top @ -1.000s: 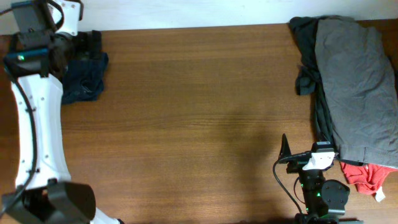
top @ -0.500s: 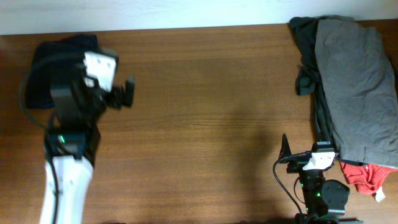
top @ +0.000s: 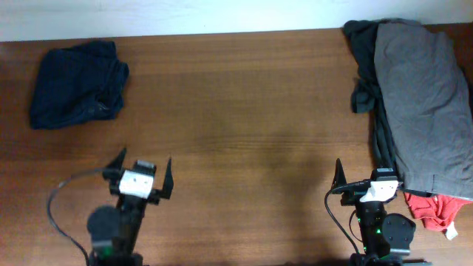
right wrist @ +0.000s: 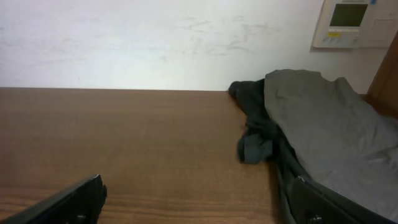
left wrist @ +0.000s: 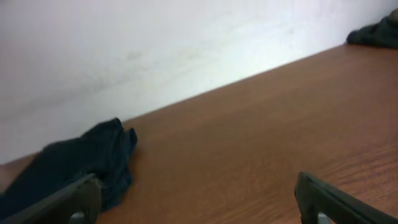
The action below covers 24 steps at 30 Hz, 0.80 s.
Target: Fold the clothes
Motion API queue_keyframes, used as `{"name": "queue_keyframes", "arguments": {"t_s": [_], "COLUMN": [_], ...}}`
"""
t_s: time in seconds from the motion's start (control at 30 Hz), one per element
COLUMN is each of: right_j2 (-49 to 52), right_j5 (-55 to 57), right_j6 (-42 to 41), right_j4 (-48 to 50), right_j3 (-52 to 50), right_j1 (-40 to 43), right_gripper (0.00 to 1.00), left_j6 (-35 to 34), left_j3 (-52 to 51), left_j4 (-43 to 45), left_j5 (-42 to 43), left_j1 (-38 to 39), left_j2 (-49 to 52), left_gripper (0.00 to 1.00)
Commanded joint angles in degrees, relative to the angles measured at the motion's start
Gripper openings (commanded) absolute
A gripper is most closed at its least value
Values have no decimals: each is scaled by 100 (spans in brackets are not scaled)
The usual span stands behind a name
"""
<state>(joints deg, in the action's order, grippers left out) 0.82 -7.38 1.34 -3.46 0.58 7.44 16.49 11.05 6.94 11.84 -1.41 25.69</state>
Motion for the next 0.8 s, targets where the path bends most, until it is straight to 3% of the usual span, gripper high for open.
{"name": "queue_keyframes", "arguments": {"t_s": [0.0, 0.2, 0.5, 0.77], "right_j2": [-39, -39, -39, -39], "right_j5": [33, 33, 33, 33], "right_j6": [-7, -7, -7, -7], "right_j4": [-42, -42, -39, -42], "right_j3": [-26, -26, -26, -26], "right_j1": [-31, -31, -31, -31], "right_gripper": [99, 99, 99, 98], "left_j6": [-57, -57, -57, -55], "left_j3": [-656, -1054, -1054, -1054], "left_j4": [7, -39, -1064, -1067], "left_j5": [39, 44, -111, -129], "left_j1": [17, 17, 13, 13], "left_j2": [-1082, -1775, -2546, -2540], "left_gripper": [99, 99, 99, 99]}}
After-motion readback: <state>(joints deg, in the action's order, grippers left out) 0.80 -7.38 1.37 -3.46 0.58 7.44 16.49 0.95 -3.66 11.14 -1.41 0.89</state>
